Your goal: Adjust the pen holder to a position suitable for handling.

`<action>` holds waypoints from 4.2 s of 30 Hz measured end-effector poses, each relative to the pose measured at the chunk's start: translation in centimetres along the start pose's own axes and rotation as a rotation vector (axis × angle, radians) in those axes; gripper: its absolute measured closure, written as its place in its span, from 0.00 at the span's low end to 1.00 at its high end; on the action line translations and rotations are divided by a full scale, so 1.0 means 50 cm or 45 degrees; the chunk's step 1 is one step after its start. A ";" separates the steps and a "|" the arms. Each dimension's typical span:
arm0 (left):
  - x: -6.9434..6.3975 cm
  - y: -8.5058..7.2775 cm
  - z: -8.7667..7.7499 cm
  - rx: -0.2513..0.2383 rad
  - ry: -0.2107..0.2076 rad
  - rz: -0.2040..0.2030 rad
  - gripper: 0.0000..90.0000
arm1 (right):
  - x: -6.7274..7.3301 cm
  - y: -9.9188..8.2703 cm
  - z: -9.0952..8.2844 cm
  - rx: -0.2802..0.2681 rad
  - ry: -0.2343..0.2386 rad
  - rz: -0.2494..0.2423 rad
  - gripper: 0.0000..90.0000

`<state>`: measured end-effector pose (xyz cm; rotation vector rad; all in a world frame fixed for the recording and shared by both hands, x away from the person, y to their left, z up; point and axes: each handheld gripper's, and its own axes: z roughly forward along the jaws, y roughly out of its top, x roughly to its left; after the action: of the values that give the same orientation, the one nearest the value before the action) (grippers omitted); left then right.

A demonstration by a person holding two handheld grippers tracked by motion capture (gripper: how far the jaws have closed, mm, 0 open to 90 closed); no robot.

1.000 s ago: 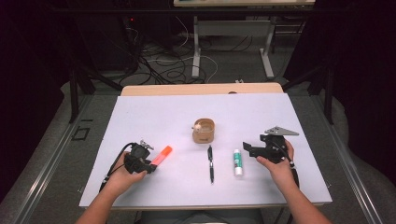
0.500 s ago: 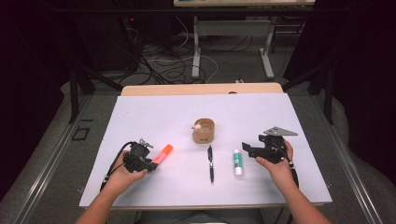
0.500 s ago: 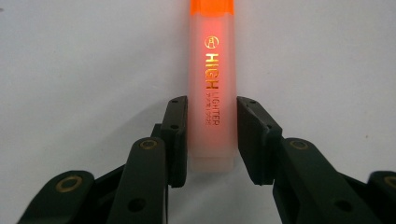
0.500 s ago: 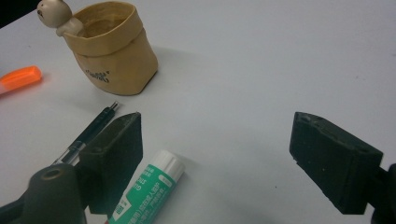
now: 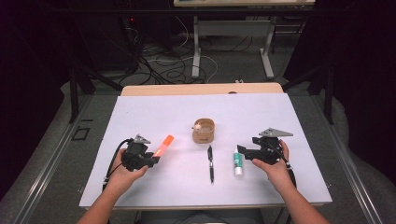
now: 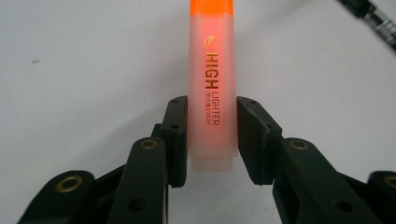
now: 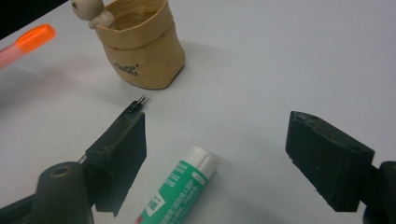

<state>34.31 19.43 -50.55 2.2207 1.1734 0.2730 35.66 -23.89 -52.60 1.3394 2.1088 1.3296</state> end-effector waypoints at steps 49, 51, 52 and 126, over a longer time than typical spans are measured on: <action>-0.231 0.011 0.029 -0.198 -0.176 0.292 0.73 | 0.131 0.011 0.023 0.135 0.566 0.481 0.46; -0.239 0.010 0.032 -0.189 -0.189 0.306 0.73 | 0.128 0.009 0.024 0.139 0.586 0.509 0.46; -0.242 0.009 0.034 -0.186 -0.197 0.314 0.73 | 0.128 0.009 0.024 0.148 0.592 0.531 0.46; -0.226 0.006 0.056 -0.207 -0.257 0.272 0.55 | 0.092 0.036 0.037 0.111 0.562 0.627 0.83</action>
<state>29.13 9.06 -51.51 2.1733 0.7806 0.2158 35.49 -18.84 -51.14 1.8238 2.2064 1.8944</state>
